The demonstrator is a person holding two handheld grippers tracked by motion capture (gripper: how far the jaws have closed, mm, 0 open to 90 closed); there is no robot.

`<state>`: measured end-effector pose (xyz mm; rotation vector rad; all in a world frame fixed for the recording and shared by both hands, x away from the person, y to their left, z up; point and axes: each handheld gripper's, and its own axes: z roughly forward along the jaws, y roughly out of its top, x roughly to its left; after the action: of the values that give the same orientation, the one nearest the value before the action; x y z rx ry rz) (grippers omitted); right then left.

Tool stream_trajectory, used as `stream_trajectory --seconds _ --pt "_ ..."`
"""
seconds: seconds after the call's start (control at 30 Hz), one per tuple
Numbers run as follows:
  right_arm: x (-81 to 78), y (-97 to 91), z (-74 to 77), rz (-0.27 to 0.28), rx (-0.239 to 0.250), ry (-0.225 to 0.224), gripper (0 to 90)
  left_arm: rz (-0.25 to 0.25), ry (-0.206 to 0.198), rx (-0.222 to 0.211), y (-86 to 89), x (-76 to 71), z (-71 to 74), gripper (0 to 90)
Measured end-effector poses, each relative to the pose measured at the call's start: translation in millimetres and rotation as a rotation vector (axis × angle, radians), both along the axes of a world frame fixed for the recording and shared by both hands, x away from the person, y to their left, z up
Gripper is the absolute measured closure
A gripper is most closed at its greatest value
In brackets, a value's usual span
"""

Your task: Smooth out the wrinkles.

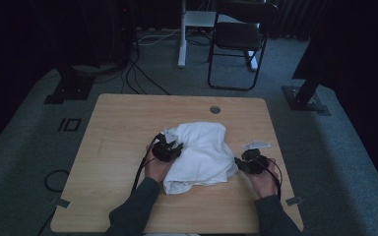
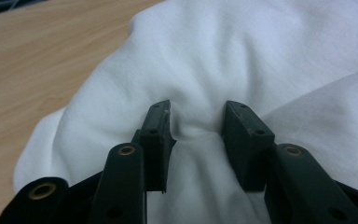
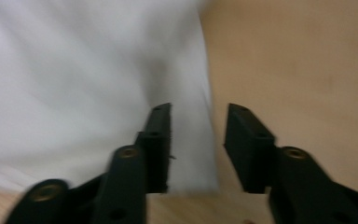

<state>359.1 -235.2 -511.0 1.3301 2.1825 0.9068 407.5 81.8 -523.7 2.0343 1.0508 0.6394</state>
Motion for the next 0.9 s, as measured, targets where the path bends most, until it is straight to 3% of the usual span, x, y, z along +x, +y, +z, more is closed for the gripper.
stream_trajectory --seconds 0.07,0.1,0.13,0.23,0.3,0.37,0.47,0.6,0.67,0.8,0.87,0.9 --pt "-2.9 5.0 10.9 0.071 0.129 -0.075 49.9 0.005 -0.008 0.024 -1.7 5.2 1.4 62.3" --pt "-1.7 9.4 12.0 0.109 0.182 -0.079 49.9 0.012 -0.015 0.04 -2.4 8.4 1.9 62.3" --pt "1.0 16.9 9.4 0.129 0.188 -0.058 49.4 0.016 -0.018 0.054 -2.4 12.0 2.6 62.1" --pt "13.9 49.2 -17.9 0.169 0.117 0.032 49.7 0.026 -0.02 0.078 -0.3 21.1 4.2 60.9" --pt "21.9 66.9 -36.4 0.17 0.113 0.076 50.8 0.055 -0.015 0.057 6.7 26.9 10.6 59.4" --pt "24.5 76.1 -43.4 0.171 0.126 0.079 51.1 0.06 -0.032 0.035 12.8 20.9 17.6 59.0" --pt "24.7 81.5 -42.2 0.178 0.118 0.083 51.6 0.052 -0.057 0.002 20.8 8.8 25.1 57.2" --pt "23.0 92.5 -42.4 0.174 0.125 0.089 51.9 0.047 -0.11 -0.055 42.2 -22.6 35.4 56.4" --pt "25.7 104.2 -41.5 0.176 0.116 0.092 50.9 0.06 -0.101 -0.082 53.2 -32.0 36.8 55.5" --pt "33.0 107.4 -40.6 0.16 0.119 0.086 46.7 0.07 -0.084 -0.1 67.2 -41.6 32.7 54.0" --pt "31.7 99.5 -32.5 0.175 0.164 0.073 33.3 0.073 -0.074 -0.114 74.7 -44.7 30.4 53.5" --pt "31.7 99.5 -32.5 0.175 0.164 0.073 33.3 0.077 -0.065 -0.129 78.6 -45.9 29.6 53.5"
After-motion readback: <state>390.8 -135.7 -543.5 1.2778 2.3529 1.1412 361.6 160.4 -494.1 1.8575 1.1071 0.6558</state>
